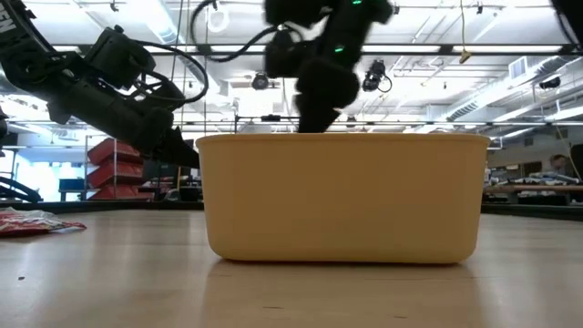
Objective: Sort candy
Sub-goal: Put the red candy into the green bin
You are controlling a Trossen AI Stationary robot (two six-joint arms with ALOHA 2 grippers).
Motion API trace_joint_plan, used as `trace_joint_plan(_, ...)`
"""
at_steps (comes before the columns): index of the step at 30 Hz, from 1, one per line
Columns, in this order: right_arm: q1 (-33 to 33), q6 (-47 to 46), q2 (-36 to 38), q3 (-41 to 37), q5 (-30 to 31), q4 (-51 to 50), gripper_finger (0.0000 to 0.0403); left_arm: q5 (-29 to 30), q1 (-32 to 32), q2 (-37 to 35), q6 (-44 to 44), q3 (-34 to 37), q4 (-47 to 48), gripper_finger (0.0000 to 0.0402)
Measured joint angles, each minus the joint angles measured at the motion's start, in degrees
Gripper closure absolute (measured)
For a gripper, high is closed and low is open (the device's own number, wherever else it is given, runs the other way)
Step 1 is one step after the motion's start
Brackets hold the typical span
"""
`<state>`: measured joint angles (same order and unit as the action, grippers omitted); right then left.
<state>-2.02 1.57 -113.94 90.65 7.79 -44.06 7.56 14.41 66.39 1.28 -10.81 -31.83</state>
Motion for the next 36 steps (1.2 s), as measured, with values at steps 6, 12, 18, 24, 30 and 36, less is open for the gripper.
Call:
trace_joint_plan(6,-5.3,-12.3,12.6,-16.3,0.1,5.7,0.0402,0.0,-0.3,0.0,0.0,0.0,0.0,0.0398)
trace_joint_plan(12,-15.2,-30.4,21.6,-26.6,-0.4,1.8,0.0403,0.0,-0.3,0.0,0.7,0.0,-2.7,0.0398)
trace_joint_plan(18,-24.4,-44.4,24.1,-31.7,-5.7,-0.3,0.0395,-0.1,-0.3,0.0,2.2,0.0,-4.2,0.0398)
trace_joint_plan(24,-31.2,-53.3,24.1,-35.3,-10.6,1.1,0.0335,-0.1,-0.3,0.0,2.4,0.0,-3.1,0.0398)
trace_joint_plan(30,-35.4,-59.5,24.1,-36.5,-10.6,1.4,0.024,-0.1,-0.3,0.0,2.4,0.0,-2.9,0.0398)
trace_joint_plan(36,-37.0,-62.3,24.1,-38.8,-10.6,1.6,0.0207,-0.1,-0.3,0.0,2.4,0.0,-2.9,0.0398)
